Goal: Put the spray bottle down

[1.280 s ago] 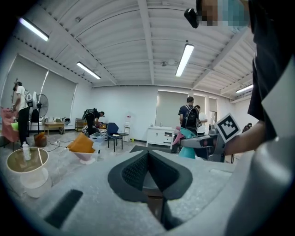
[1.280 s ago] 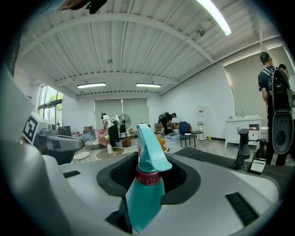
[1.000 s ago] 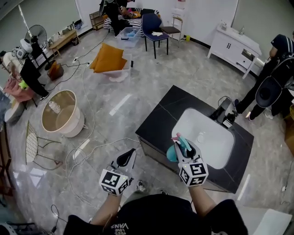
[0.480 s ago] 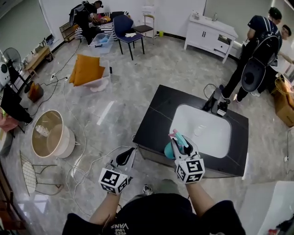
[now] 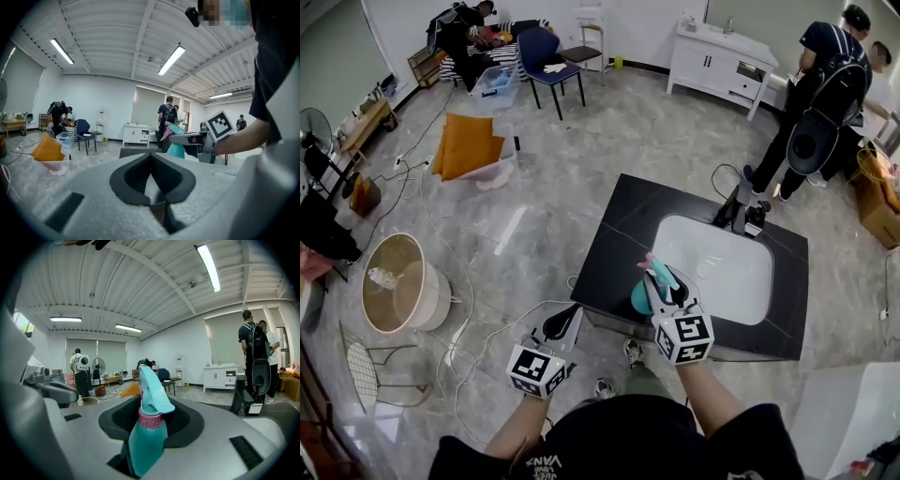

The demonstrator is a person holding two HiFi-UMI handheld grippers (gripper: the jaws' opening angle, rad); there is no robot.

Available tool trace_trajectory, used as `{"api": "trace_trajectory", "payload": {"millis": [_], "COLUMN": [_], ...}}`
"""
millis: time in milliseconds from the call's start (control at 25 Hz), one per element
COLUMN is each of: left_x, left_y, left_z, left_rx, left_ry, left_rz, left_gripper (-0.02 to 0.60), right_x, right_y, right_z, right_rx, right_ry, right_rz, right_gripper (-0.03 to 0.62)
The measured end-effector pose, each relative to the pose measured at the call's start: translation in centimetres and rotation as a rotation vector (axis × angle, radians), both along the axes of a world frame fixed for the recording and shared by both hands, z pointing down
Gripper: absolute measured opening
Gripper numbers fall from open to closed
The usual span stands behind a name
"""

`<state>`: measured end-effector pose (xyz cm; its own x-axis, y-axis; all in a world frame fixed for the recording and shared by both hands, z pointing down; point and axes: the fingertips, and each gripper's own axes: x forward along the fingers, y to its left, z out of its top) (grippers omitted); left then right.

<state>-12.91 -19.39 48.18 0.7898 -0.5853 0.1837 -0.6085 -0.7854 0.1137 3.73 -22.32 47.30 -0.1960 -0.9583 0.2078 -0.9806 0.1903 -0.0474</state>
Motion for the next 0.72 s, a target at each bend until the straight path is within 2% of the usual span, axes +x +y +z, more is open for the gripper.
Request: {"api": "trace_trajectory", "payload": {"millis": [720], "left_x": [0.7], "left_y": [-8.5], "left_z": [1.0], "left_rx": [-0.015], "left_ry": [0.0], "left_rz": [-0.181], "left_gripper": [0.011], "right_x": [2.2], "right_y": [-14.4], "right_z": [1.4], "right_rx": [0.015], "right_ry": [0.014], "right_rz": [-0.108], "right_gripper": [0.146]}}
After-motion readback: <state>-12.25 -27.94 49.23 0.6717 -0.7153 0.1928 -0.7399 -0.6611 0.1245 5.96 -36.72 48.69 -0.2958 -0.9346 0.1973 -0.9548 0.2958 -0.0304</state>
